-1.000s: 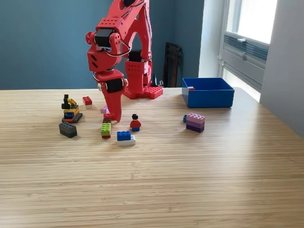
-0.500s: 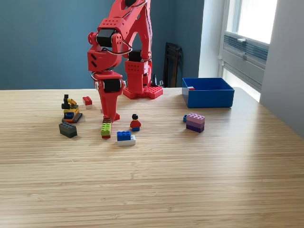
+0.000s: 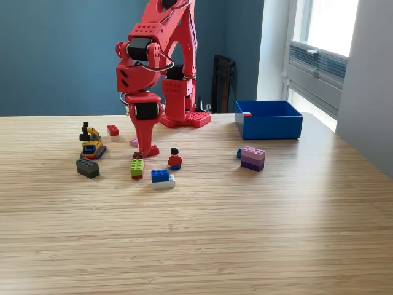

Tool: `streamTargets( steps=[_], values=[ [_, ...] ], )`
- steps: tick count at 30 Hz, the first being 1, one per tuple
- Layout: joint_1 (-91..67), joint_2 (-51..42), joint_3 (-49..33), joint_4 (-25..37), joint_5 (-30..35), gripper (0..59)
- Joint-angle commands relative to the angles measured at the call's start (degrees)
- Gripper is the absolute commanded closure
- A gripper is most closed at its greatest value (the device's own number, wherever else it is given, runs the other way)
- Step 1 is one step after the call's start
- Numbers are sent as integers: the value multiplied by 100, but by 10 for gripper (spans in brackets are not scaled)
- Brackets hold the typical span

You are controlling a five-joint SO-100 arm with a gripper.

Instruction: Grasp a lego block and put it in the bin.

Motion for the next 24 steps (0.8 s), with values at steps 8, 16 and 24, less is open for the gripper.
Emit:
streamTargets(
  steps=[8, 16, 24],
  values=[
    [-1828, 70, -3103, 3050, 2558, 586],
    [-3533, 70, -3709, 3674, 3621, 586],
    [-5467, 62, -3533, 3691, 4412, 586]
  ],
)
